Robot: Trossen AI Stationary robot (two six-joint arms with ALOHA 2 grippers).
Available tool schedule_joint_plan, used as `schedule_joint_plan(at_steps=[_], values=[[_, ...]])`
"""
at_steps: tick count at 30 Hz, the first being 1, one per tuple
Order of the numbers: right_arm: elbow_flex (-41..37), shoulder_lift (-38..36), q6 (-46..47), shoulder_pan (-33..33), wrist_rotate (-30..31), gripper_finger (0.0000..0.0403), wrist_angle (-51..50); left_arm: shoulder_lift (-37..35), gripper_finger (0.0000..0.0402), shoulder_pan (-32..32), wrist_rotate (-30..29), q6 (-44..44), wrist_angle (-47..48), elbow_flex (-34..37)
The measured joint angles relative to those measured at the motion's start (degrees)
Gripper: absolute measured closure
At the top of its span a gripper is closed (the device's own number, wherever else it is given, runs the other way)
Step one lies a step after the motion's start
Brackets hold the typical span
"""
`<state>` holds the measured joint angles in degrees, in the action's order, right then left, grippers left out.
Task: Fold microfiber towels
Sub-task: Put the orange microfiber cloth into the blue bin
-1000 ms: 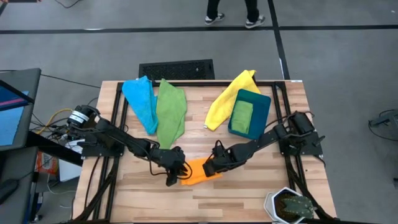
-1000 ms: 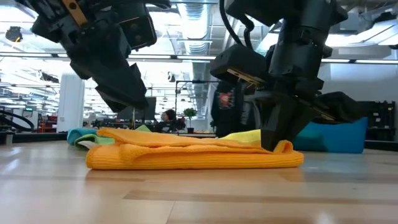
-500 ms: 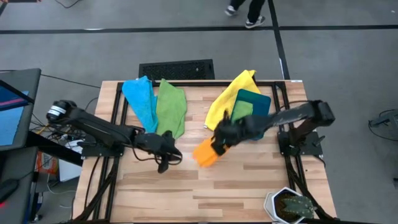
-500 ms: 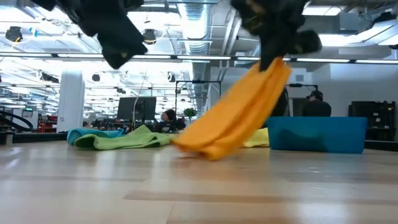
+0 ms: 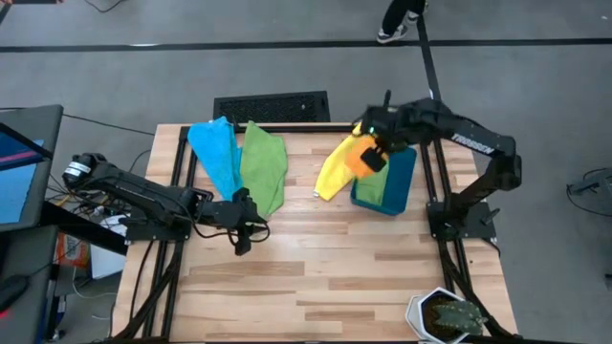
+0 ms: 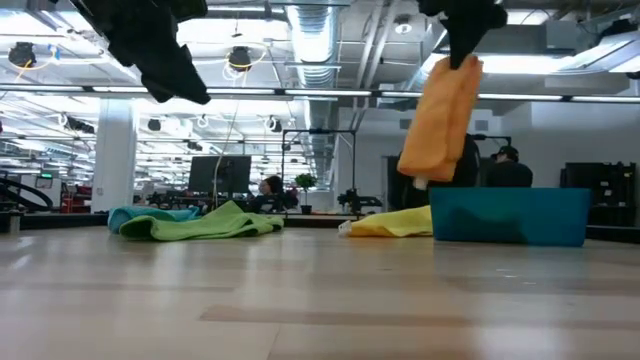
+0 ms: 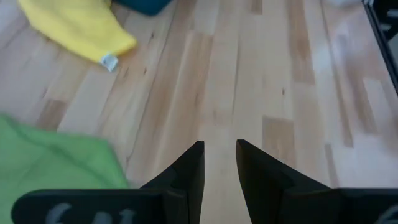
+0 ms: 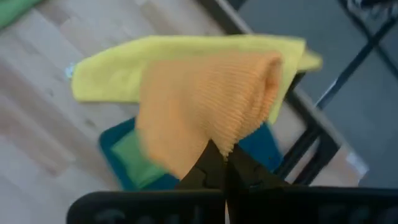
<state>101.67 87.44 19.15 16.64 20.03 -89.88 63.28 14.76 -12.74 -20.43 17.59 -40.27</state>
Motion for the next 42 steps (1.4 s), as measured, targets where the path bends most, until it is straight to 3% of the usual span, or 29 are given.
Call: schedule_joint_plan(at_steps=[10, 18, 25, 42], values=[[0.0, 1.3, -24.3, 9.9, 10.6, 0.0393, 0.9, 0.5, 0.0317, -0.2, -3.5, 0.7, 2.4, 0.0], [0.1, 2.6, -37.1, 11.1, 16.1, 0.0393, 3.1, 0.5, 0.0317, -0.2, -5.7, 0.9, 2.9, 0.0], [-0.6, 3.8, -40.1, 10.8, 16.1, 0.0393, 3.4, 0.5, 0.0317, -0.2, -6.0, 0.6, 3.6, 0.0], [-12.3, 3.6, -46.6, 12.7, 17.6, 0.0393, 11.3, 0.5, 0.0317, -0.2, -8.9, 0.0, 3.6, 0.0]])
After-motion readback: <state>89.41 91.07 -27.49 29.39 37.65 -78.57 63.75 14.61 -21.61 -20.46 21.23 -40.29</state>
